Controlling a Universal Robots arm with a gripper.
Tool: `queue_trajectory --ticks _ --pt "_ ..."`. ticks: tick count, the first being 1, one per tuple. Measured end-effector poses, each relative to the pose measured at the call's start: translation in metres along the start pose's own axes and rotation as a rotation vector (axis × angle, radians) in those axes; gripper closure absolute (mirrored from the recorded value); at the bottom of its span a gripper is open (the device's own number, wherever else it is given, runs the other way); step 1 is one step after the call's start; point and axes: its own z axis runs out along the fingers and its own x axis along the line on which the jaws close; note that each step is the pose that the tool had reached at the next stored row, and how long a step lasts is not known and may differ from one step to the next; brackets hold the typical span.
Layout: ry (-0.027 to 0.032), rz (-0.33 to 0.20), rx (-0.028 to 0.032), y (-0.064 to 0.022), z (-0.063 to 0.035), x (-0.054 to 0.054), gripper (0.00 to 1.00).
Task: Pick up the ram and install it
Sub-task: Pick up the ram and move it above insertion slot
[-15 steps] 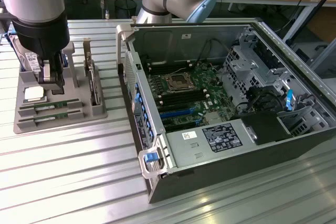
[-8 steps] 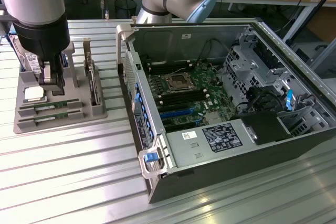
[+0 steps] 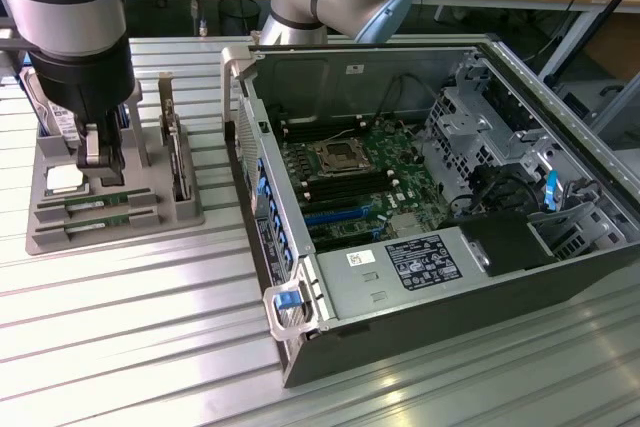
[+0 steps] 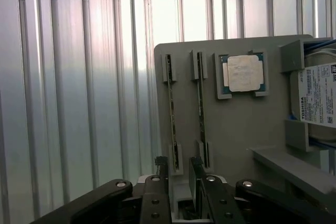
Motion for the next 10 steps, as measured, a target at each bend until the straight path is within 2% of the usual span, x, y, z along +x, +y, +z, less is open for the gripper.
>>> queue_trajectory --ticks 10 --pt "0.0000 -0.001 0.0000 -0.0002 0.0055 0.0001 0.70"
